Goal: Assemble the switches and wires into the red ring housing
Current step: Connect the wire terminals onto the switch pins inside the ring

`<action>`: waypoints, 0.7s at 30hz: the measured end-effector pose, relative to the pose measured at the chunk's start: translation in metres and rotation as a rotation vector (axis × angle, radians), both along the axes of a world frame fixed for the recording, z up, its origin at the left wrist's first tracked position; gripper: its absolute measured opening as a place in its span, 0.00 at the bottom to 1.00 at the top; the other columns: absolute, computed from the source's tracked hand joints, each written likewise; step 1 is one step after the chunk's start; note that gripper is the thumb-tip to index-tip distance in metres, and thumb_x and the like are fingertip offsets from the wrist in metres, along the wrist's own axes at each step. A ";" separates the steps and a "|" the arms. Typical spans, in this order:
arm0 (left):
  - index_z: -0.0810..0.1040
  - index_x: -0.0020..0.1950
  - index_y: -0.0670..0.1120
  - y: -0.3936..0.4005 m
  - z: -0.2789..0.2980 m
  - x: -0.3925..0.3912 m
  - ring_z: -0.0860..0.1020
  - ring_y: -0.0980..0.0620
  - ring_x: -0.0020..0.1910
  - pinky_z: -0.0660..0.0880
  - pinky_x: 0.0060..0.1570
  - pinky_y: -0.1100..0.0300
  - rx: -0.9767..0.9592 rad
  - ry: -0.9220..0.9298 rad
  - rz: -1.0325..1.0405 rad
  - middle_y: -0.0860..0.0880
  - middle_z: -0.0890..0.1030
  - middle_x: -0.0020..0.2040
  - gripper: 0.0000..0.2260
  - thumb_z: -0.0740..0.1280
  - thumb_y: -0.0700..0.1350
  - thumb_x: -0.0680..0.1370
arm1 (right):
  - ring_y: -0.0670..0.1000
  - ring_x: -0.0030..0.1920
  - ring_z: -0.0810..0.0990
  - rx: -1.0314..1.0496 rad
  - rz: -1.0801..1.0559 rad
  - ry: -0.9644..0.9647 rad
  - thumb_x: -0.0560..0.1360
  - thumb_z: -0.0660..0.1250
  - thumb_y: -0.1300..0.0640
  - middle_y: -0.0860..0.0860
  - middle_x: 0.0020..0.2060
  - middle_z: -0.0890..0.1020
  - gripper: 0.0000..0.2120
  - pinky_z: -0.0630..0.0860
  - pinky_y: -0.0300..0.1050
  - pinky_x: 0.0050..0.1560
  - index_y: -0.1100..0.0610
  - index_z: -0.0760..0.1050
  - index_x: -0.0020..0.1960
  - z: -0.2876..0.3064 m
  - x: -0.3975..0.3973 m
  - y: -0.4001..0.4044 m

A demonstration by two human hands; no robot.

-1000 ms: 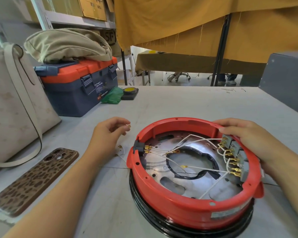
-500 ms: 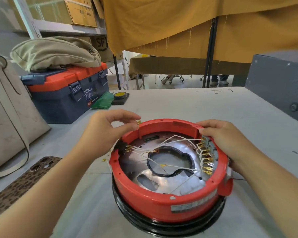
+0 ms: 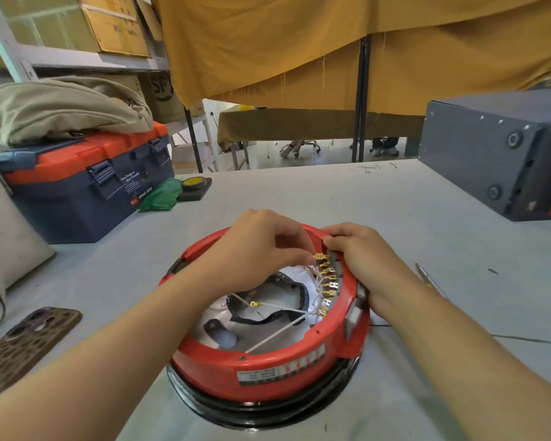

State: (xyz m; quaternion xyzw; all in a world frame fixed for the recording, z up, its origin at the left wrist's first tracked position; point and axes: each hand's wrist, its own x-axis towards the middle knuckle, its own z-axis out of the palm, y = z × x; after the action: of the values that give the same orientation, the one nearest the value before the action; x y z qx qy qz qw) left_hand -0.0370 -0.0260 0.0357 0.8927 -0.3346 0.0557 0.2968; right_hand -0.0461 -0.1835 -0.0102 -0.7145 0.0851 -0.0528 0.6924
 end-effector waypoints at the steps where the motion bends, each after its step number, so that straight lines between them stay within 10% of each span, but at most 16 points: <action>1: 0.84 0.40 0.49 -0.002 -0.002 0.000 0.78 0.55 0.35 0.74 0.40 0.60 0.014 0.000 0.008 0.52 0.83 0.36 0.01 0.73 0.45 0.71 | 0.56 0.41 0.79 0.001 0.010 0.002 0.75 0.61 0.65 0.65 0.48 0.82 0.09 0.77 0.53 0.48 0.59 0.79 0.49 0.000 0.000 0.000; 21: 0.85 0.44 0.48 -0.007 -0.012 -0.006 0.76 0.59 0.43 0.70 0.46 0.66 0.069 -0.057 -0.045 0.53 0.82 0.42 0.03 0.71 0.44 0.73 | 0.57 0.42 0.80 -0.071 0.037 -0.003 0.75 0.61 0.63 0.59 0.46 0.83 0.09 0.79 0.58 0.49 0.55 0.78 0.49 -0.001 -0.001 -0.001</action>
State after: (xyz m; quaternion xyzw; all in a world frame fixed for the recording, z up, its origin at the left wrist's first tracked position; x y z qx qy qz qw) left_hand -0.0433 -0.0329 0.0235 0.8926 -0.3647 0.0627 0.2576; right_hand -0.0469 -0.1849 -0.0110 -0.7400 0.0689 -0.0440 0.6676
